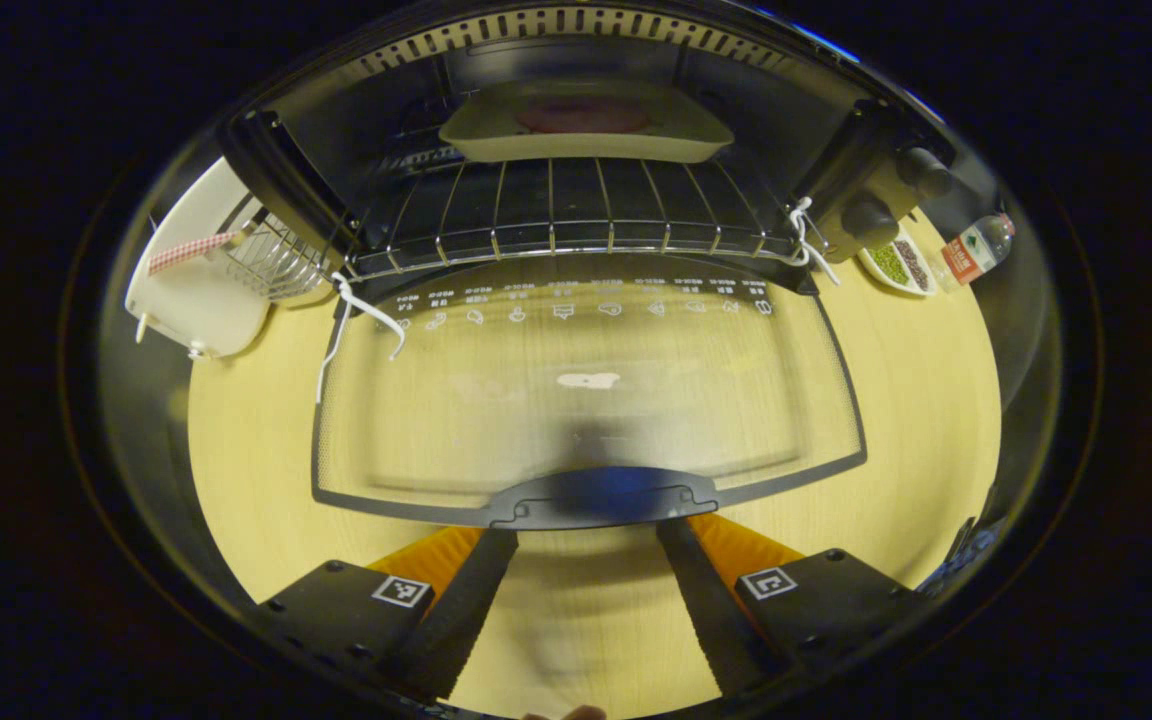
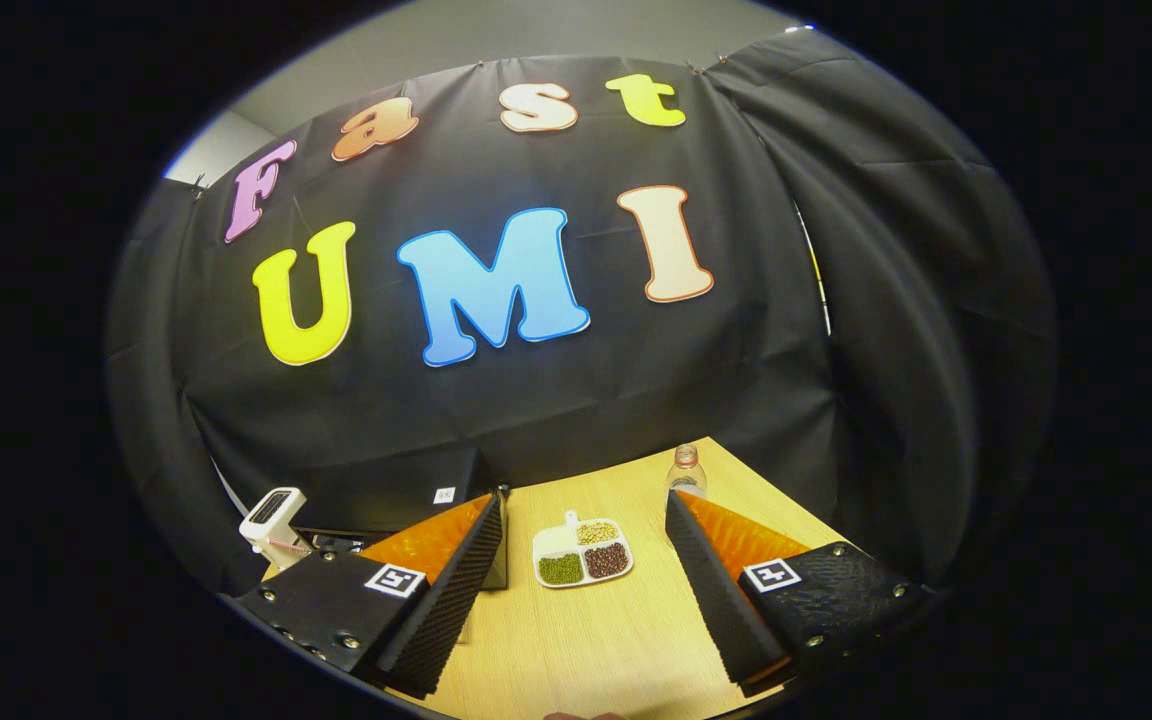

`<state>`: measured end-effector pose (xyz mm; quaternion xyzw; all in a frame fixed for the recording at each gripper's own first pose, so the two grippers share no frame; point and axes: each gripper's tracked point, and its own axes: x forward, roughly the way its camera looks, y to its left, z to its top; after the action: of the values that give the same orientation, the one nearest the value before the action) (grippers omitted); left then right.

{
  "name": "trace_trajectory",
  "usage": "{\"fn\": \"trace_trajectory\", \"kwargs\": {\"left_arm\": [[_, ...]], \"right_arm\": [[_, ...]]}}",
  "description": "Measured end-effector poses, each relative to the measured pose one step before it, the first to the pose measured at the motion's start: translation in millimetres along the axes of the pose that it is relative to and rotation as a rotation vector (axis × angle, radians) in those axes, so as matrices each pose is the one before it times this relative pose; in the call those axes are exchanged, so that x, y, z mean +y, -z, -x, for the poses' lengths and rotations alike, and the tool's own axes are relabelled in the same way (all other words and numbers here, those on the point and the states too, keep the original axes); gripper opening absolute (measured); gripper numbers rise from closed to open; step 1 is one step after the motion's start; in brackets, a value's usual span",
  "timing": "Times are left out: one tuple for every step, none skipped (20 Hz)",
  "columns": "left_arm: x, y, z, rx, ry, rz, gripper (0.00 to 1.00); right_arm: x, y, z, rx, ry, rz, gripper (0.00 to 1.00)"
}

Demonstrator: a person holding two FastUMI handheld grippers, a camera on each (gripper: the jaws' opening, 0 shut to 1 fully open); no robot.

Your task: Open the electric oven with the left hand, put the food in, and close the electric oven.

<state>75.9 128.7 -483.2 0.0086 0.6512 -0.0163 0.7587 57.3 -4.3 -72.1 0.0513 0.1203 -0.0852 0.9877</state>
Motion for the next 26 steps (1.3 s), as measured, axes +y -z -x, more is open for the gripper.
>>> {"fn": "trace_trajectory", "kwargs": {"left_arm": [[0.27, -0.71, 1.40, -0.00269, 0.00093, -0.00165, 0.97], [-0.39, -0.77, 3.00, -0.00733, -0.00006, 0.00240, 0.97], [0.02, 0.39, 2.88, -0.00782, -0.00019, -0.00127, 0.97], [0.39, -1.10, 3.78, -0.00903, -0.00056, -0.00212, 0.94], [-0.12, -0.54, 4.38, -0.01102, -0.00095, -0.00256, 0.97], [-0.27, -1.10, 3.76, -0.01103, -0.00100, -0.00268, 0.97], [-0.03, 0.55, 4.38, -0.00936, -0.00070, -0.00158, 0.97], [-0.10, -1.15, 3.76, -0.00968, -0.00028, -0.00089, 0.97], [-0.26, -0.34, 4.82, -0.00925, -0.00056, -0.00193, 0.97], [-0.18, -0.82, 3.11, -0.00753, 0.00019, -0.00201, 0.97], [-0.32, -0.70, 2.75, -0.00600, 0.00104, -0.00236, 0.97], [0.01, -0.72, 1.52, -0.00200, 0.00202, 0.00171, 0.97], [-0.46, 0.15, 2.12, -0.00171, 0.00176, 0.00270, 0.97], [0.01, -1.34, 1.62, -0.00316, 0.00018, 0.00112, 0.97], [0.14, -0.42, 2.60, -0.00521, -0.00285, 0.00009, 0.97], [-0.40, -1.96, 1.59, -0.00871, -0.00366, -0.00368, 0.97], [-0.64, -0.66, 1.30, -0.01063, -0.00064, -0.00177, 0.97], [-0.92, -2.28, 1.41, -0.00943, 0.00062, 0.00131, 0.97], [-0.39, -1.76, 1.55, -0.01049, -0.00219, 0.00063, 0.97], [0.12, -2.55, 0.59, -0.01024, -0.00511, 0.00106, 1.00], [0.25, -3.58, 1.94, -0.01159, -0.00316, 0.00133, 1.00], [-0.23, -3.62, 0.38, -0.01098, -0.00195, -0.00117, 0.97], [0.84, -2.87, 1.53, -0.01019, -0.00690, -0.00378, 0.97], [1.10, -4.08, 0.81, -0.00904, -0.00813, -0.00546, 0.97], [0.42, -3.82, 0.86, -0.01027, -0.00748, -0.00399, 0.97], [1.27, -4.46, 1.22, -0.01182, -0.00721, -0.00109, 0.97]], "right_arm": [[1.17, -0.25, 0.37, 0.00036, -0.00310, -0.00073, 1.00], [2.35, -0.28, -0.73, 0.00220, -0.00389, 0.00089, 1.00], [1.96, 0.36, -0.56, 0.00008, -0.00445, 0.00031, 1.00], [2.12, -0.27, 0.65, -0.00074, -0.00489, -0.00036, 1.00], [3.01, -0.45, -0.61, -0.00034, -0.00779, 0.00066, 1.00], [3.10, -0.26, 0.22, -0.00077, -0.00638, 0.00286, 1.00], [1.82, 0.76, -0.44, -0.00102, -0.00636, 0.00299, 1.00], [2.66, 0.53, 0.22, 0.00072, -0.00727, 0.00188, 1.00], [2.42, -0.01, 0.53, 0.00052, -0.00634, 0.00077, 1.00], [1.77, -0.20, 0.48, -0.00062, -0.00450, 0.00017, 1.00], [1.29, 0.39, 0.58, -0.00122, -0.00305, -0.00154, 1.00], [1.26, 0.36, 0.54, 0.00007, -0.00247, -0.00269, 1.00], [0.95, -0.05, 1.03, -0.00074, -0.00217, -0.00231, 1.00], [0.54, -0.47, 0.88, -0.00024, -0.00052, 0.00012, 1.00], [-0.81, 0.88, 1.46, -0.00074, 0.00025, 0.00128, 1.00], [-0.87, -0.48, 0.51, -0.00141, 0.00113, 0.00195, 1.00], [-1.51, -0.83, 0.76, -0.00052, 0.00261, 0.00134, 1.00], [-1.82, -0.35, 0.61, -0.00122, 0.00209, -0.00063, 1.00], [-1.01, -0.79, 0.50, -0.00161, 0.00142, -0.00120, 1.00], [-1.29, -0.60, -0.34, -0.00142, 0.00194, -0.00035, 1.00], [-1.06, -0.52, 0.14, -0.00007, 0.00180, 0.00018, 1.00], [-1.01, -0.91, -0.08, -0.00021, 0.00025, -0.00023, 1.00], [-1.39, -0.14, 0.37, -0.00058, 0.00077, -0.00041, 1.00], [-1.98, 0.27, -0.03, -0.00099, 0.00028, 0.00003, 1.00], [-2.27, -0.47, 0.40, -0.00017, 0.00358, 0.00085, 1.00], [-3.29, 0.20, 0.23, 0.00050, 0.00303, -0.00158, 1.00]]}}
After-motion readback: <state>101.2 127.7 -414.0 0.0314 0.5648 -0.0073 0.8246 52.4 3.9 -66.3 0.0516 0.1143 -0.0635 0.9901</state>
